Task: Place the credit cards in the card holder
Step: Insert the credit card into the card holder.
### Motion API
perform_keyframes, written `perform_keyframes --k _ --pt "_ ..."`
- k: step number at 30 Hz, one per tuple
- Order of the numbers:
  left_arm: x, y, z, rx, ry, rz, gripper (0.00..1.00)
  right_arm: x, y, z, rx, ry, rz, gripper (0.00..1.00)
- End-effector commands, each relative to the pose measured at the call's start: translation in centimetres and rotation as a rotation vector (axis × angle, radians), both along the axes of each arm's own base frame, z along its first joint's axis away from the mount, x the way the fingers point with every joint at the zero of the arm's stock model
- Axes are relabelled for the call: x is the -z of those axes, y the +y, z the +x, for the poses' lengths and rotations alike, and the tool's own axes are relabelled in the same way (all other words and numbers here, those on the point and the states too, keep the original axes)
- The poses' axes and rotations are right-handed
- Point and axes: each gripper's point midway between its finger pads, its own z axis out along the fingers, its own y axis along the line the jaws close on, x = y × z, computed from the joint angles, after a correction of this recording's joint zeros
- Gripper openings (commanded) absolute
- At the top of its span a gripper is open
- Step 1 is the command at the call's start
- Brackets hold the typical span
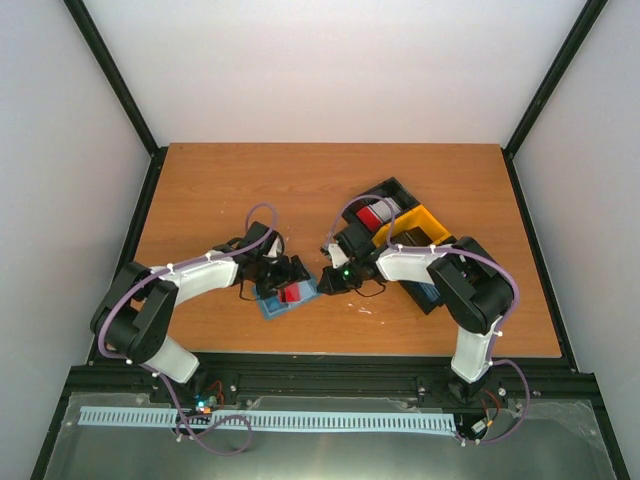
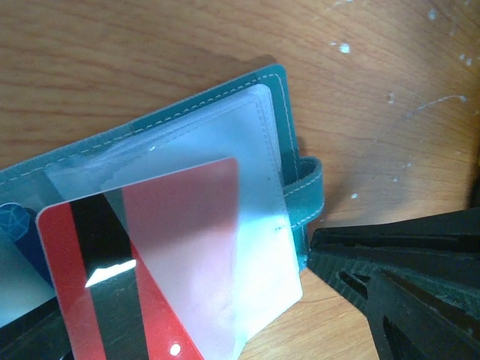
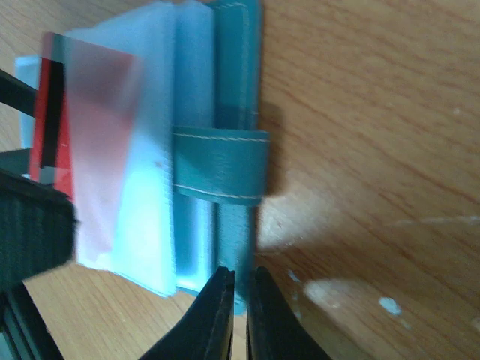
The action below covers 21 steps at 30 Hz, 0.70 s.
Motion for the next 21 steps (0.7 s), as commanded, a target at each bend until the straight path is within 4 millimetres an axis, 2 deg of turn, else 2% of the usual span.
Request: perform_keyframes --k 1,6,11,16,19,20,21 --pt "1.5 2.7 -2.2 -0.048 0.1 0.146 0.91 1.3 -0.7 -1.1 -0.018 0.02 -0.037 0.06" --pt "1.2 3.1 -1.9 -0.06 0.097 0.18 0.91 0.9 -0.5 -0.9 -0.017 0.006 -0.022 0.06" --pt "1.2 3.5 -2.1 -0.047 0.114 0.209 0.98 0.9 -0.4 -0.9 -0.019 0.004 -0.014 0.06" --pt "0.6 3.7 -2.4 -0.04 0.108 0.216 0.99 0.6 0.0 -0.9 -0.034 0.001 0.004 0.06" --pt "0.5 3.7 -2.3 -0.034 0.098 0.212 0.97 0.2 0.4 -0.9 -0.056 -0.006 0.028 0.06" --pt "0.3 3.3 -2.0 -0.035 0.075 0.186 0.89 -0.6 0.8 -0.6 -0.056 -0.021 0.053 0.06" --pt "0.1 2.8 -1.8 -0.029 0.057 0.155 0.88 -0.9 0.8 -0.4 -0.047 -0.032 0.06 0.07"
